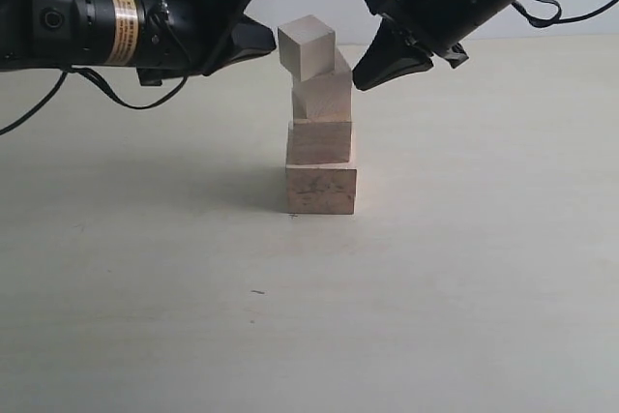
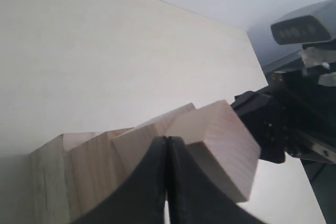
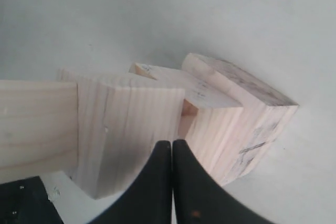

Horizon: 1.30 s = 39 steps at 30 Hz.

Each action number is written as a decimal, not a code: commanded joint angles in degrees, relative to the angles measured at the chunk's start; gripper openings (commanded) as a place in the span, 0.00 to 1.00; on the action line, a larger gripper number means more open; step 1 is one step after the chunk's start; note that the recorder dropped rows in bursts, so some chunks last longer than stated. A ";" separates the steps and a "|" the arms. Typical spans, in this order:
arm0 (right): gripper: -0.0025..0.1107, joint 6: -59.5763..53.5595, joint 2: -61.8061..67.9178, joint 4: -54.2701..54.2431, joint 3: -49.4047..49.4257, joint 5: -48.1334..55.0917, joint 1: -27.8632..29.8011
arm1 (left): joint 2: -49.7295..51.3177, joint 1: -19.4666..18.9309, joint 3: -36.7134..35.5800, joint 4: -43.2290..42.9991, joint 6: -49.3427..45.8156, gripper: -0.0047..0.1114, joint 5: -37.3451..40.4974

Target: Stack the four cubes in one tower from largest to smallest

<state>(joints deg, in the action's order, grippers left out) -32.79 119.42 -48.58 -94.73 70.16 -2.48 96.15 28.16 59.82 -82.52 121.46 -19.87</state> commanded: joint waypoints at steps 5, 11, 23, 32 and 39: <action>0.02 1.25 -1.01 -0.26 0.65 -0.20 -0.81 | 3.24 -0.10 0.34 0.95 0.19 0.04 -0.30; 0.02 3.10 -1.50 0.91 0.65 -0.20 -0.81 | 3.61 -0.10 0.29 1.12 0.19 0.04 -0.30; 0.02 2.34 -1.88 -1.79 3.54 -0.20 -0.81 | 4.81 -0.10 0.95 1.42 0.09 0.04 -2.23; 0.02 2.52 -3.30 -0.65 3.54 -0.20 -0.81 | 7.76 -0.10 2.97 3.44 0.09 0.04 -4.62; 0.02 2.52 -3.30 -0.51 3.99 -0.20 -0.81 | 7.76 -0.10 2.97 3.41 0.09 0.04 -4.60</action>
<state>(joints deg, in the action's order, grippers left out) -29.87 116.76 -49.15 -91.07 70.16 -3.23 103.95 28.16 62.38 -79.80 121.46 -24.17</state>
